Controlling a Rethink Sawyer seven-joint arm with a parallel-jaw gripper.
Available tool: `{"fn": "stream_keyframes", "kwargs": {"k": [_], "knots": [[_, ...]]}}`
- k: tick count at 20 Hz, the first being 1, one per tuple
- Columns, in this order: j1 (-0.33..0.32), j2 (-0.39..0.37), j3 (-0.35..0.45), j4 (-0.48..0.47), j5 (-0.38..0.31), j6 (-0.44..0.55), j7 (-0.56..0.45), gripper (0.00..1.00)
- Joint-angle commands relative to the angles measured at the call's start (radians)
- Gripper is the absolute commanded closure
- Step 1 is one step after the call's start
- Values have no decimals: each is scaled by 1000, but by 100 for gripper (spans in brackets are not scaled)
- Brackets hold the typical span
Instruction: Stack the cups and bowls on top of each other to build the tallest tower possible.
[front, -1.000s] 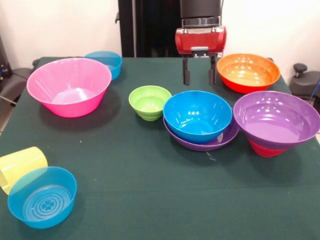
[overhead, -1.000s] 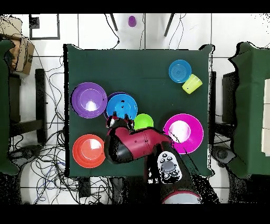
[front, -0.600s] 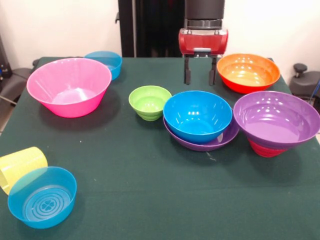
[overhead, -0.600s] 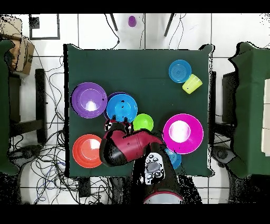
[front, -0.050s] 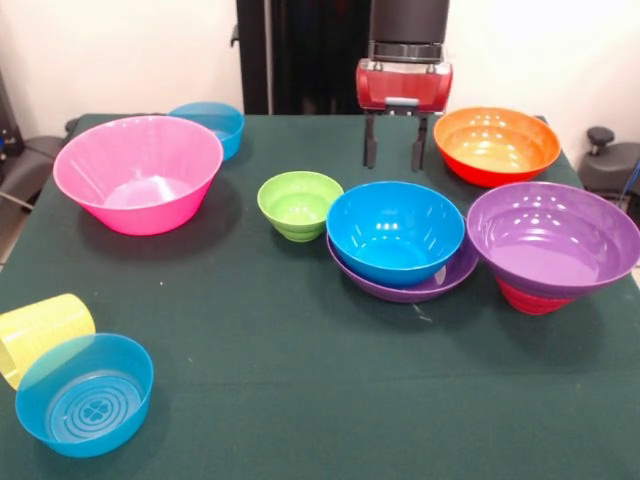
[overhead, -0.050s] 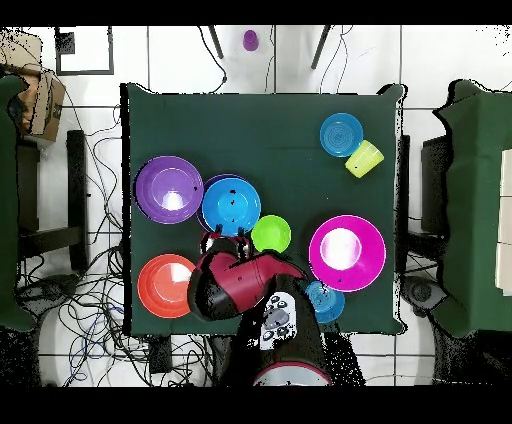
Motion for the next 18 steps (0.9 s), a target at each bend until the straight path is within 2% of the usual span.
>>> {"fn": "stream_keyframes", "kwargs": {"k": [1,7,10,11,14,18], "knots": [[25,48,-13,-73,-57,-40,1,0],[22,53,-30,-73,-53,-51,3,0],[-110,12,59,-36,-117,-22,-26,0],[-129,7,71,-36,-130,-15,-36,0],[-145,25,64,-61,-160,-25,-48,0],[-147,32,31,-81,-165,-43,-26,0]]}}
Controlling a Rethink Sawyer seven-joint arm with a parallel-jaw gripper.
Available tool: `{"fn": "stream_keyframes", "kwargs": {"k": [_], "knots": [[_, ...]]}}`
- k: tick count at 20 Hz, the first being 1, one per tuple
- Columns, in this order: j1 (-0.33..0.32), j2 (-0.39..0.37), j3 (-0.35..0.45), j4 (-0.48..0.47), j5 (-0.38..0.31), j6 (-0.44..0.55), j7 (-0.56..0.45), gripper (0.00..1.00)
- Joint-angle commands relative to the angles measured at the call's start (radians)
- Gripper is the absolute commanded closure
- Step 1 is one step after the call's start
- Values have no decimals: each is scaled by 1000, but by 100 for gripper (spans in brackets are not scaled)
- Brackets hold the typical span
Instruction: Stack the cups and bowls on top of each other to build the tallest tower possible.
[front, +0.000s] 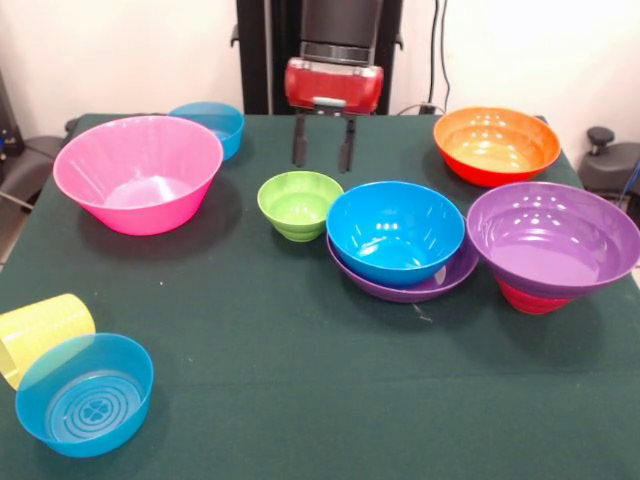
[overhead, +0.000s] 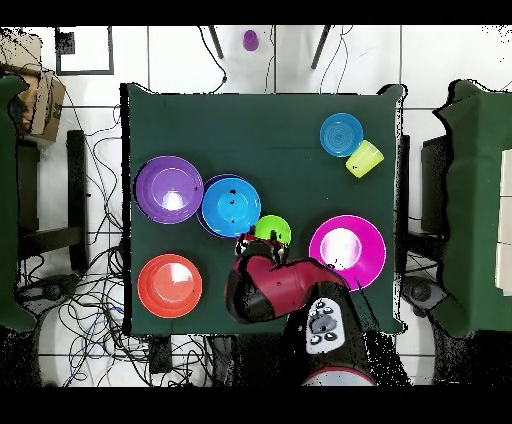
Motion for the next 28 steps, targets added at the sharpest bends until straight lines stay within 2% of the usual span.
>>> {"fn": "stream_keyframes", "kwargs": {"k": [1,3,6,10,16,28], "knots": [[-22,20,51,-78,-85,-19,-23,0],[-18,30,39,-91,-89,-31,-21,0],[16,87,12,-135,-84,-67,-21,0],[98,169,-53,-195,-27,-139,-6,0],[160,222,-93,-235,25,-180,20,0],[177,250,-115,-255,36,-210,34,0]]}}
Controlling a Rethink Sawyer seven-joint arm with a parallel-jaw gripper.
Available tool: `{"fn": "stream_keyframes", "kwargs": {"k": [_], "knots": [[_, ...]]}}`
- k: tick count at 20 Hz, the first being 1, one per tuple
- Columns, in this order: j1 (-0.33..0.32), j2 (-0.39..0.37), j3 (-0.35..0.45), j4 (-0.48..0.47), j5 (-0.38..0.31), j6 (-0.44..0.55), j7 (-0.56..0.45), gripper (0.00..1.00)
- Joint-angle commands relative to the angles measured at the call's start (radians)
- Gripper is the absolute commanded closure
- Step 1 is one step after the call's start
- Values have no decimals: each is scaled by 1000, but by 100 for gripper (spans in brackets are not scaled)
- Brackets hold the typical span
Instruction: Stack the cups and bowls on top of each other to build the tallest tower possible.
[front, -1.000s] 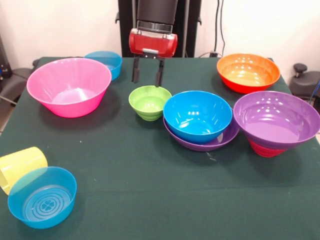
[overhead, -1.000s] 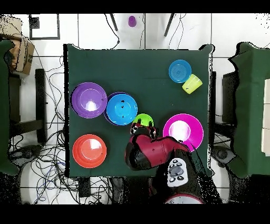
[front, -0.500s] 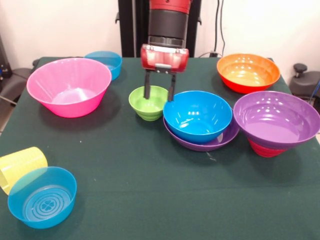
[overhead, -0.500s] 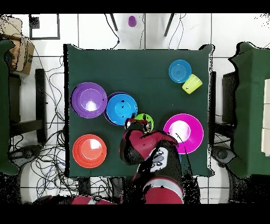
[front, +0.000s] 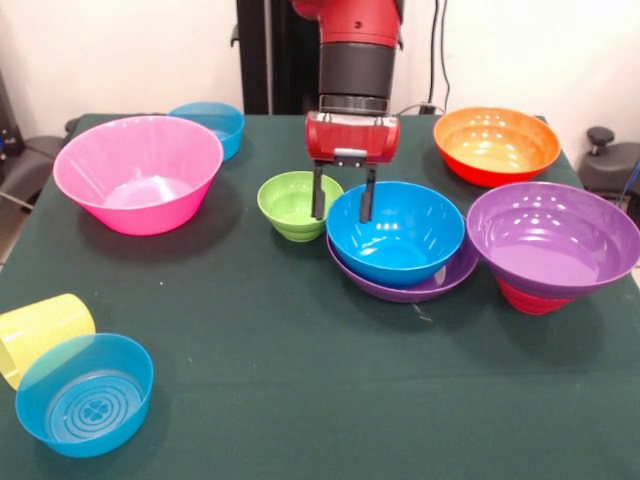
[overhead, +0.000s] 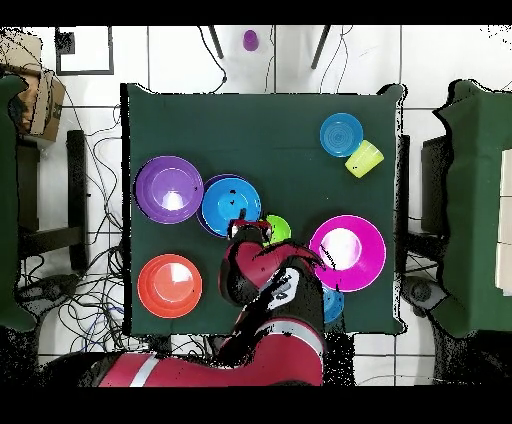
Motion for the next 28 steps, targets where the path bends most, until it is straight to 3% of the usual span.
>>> {"fn": "stream_keyframes", "kwargs": {"k": [1,28], "knots": [[8,45,23,-81,30,-20,35,0],[6,54,26,-79,21,-44,44,0]]}}
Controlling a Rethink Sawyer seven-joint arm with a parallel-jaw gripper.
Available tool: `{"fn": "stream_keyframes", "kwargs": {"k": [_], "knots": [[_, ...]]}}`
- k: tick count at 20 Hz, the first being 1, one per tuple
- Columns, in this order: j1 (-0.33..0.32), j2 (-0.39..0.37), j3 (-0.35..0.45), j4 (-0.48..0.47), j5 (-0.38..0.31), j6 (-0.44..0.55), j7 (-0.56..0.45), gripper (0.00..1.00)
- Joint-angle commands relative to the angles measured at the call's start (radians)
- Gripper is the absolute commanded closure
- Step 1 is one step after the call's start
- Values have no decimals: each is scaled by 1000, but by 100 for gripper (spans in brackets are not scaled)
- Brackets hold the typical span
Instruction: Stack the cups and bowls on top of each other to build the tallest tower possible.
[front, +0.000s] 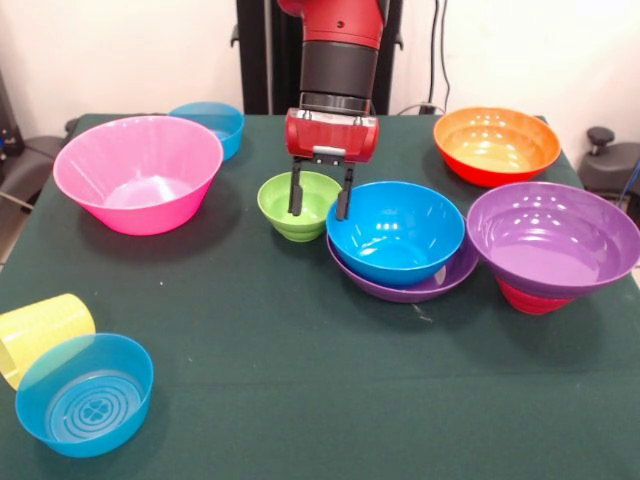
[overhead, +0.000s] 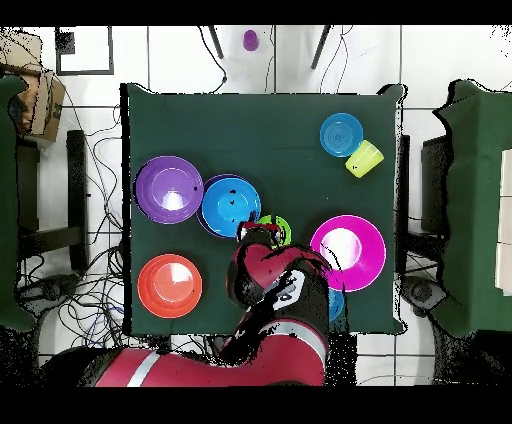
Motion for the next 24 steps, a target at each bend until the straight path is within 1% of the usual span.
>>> {"fn": "stream_keyframes", "kwargs": {"k": [1,5,8,11,16,19,24], "knots": [[3,38,69,-73,19,-45,45,0],[-13,30,78,-63,-1,-43,45,0],[-42,8,103,-39,-54,-29,39,0],[-62,-15,115,-10,-86,-22,40,0],[-106,-75,144,51,-147,6,48,0],[-117,-96,159,71,-158,21,54,0],[-120,-90,168,83,-159,22,56,0]]}}
